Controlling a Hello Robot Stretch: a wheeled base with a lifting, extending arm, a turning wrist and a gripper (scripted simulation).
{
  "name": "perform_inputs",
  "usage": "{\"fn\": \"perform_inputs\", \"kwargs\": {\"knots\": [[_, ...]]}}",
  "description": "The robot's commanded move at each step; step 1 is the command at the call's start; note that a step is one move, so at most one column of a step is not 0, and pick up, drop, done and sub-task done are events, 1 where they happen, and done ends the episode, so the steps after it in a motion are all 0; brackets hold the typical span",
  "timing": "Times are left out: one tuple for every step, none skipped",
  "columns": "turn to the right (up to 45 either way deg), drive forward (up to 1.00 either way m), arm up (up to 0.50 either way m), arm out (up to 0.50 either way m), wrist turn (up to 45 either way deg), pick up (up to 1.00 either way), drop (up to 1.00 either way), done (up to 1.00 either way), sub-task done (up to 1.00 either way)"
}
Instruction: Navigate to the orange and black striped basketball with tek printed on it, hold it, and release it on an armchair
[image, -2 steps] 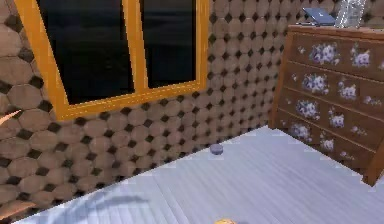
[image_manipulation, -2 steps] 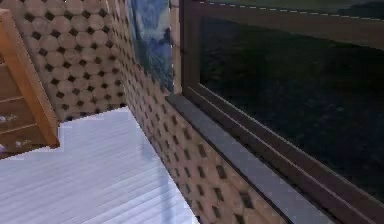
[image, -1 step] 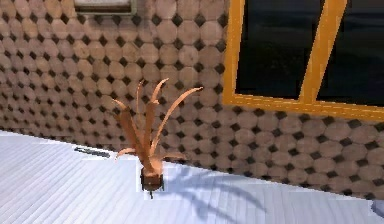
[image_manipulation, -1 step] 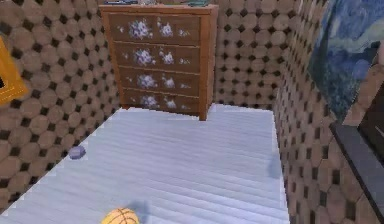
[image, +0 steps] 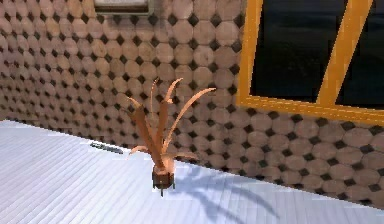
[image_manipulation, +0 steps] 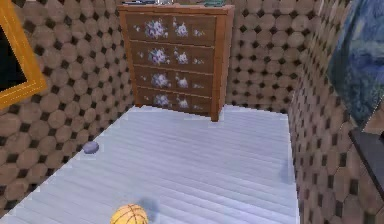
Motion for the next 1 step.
{"fn": "perform_inputs", "kwargs": {"knots": [[0.0, 0.15, 0.0, 0.0, 0.0, 0.0, 0.0, 0.0, 0.0]]}}
